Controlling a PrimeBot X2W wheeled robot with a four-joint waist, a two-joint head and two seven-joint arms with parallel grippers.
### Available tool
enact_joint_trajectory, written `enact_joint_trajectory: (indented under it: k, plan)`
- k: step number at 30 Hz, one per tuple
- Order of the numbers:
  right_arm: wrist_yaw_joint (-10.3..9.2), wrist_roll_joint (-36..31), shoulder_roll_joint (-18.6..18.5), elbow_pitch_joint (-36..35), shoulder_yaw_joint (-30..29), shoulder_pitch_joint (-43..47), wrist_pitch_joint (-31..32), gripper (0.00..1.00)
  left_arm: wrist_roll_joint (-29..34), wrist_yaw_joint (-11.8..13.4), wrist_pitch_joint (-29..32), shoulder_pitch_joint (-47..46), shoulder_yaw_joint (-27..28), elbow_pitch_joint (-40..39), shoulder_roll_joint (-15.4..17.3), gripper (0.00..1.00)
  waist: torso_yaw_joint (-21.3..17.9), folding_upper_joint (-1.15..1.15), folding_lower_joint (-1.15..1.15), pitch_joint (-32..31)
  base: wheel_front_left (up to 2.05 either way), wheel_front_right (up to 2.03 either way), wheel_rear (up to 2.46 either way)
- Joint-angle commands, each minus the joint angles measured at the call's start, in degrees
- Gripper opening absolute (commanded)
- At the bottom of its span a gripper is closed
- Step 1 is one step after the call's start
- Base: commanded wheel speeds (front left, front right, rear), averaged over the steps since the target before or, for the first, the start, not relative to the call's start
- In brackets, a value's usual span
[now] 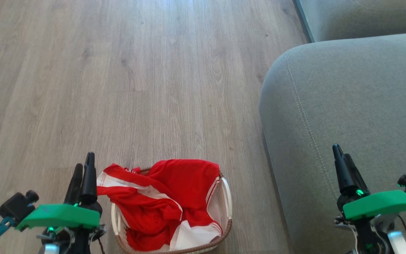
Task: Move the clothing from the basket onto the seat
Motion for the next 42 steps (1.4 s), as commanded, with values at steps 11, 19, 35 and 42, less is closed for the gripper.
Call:
enact_joint_trajectory:
  k: [11, 19, 35, 42]
  plan:
    - [0.01, -9.3, -1.1, -3.4, 2.3, -2.0, -2.4, 1.00, 10.1, 1.1, -2.4, -2.0, -0.2, -2.8, 0.7, 1.00, -0.1, 0.00, 0.00, 0.1, 0.00, 0.00, 0.00]
    - [0.01, -15.0, -1.7, -4.8, 3.7, -2.0, -3.9, 1.00, 16.3, 1.5, -3.9, -2.0, -0.8, -4.1, 0.7, 1.00, -0.2, 0.00, 0.00, 0.1, 0.00, 0.00, 0.00]
    - [0.00, -25.0, -2.4, -6.2, 5.7, -1.9, -6.6, 1.00, 27.1, 2.1, -6.6, -1.9, -1.5, -5.6, 0.8, 1.00, -0.4, 0.00, 0.00, 0.2, 0.00, 0.00, 0.00]
    - [0.00, -28.8, -2.7, -6.7, 6.3, -2.1, -7.6, 1.00, 31.2, 2.2, -7.6, -2.0, -1.8, -6.3, 0.8, 1.00, -0.5, 0.00, 0.00, 0.2, 0.00, 0.00, 0.00]
